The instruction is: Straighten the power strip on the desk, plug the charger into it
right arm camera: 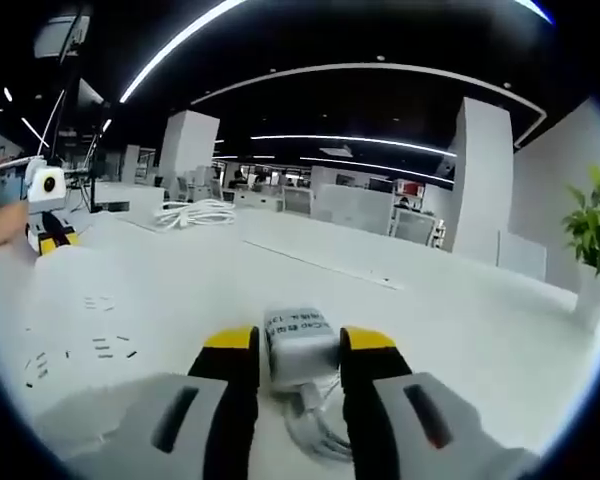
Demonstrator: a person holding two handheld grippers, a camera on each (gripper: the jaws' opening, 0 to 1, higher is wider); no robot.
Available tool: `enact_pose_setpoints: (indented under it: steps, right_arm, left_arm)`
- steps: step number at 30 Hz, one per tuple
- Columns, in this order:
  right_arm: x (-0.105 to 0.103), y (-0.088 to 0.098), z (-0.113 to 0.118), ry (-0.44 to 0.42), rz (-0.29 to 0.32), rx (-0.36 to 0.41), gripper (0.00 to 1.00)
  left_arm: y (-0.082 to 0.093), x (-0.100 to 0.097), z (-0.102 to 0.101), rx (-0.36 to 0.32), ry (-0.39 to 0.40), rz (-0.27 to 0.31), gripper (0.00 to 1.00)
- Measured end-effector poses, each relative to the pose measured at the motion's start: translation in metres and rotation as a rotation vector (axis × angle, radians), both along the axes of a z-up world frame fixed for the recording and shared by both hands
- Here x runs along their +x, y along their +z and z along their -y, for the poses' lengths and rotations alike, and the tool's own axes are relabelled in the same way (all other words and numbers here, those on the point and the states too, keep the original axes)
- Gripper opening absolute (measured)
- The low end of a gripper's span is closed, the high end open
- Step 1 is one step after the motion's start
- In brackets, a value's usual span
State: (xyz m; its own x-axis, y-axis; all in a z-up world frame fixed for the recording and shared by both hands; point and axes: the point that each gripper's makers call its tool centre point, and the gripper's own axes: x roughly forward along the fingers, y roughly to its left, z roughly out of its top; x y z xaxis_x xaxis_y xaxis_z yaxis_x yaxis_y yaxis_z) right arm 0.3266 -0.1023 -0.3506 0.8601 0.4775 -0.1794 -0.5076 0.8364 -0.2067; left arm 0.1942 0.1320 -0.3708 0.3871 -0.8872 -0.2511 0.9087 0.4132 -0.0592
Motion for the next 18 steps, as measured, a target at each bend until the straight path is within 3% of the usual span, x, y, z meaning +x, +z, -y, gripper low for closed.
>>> enact_pose_setpoints:
  steps: [18]
  right_arm:
    - [0.0062, -0.0018, -0.0026, 0.002, 0.009, -0.025, 0.31]
  left_arm:
    - [0.0004, -0.0003, 0.0001, 0.0, 0.0, -0.001, 0.17]
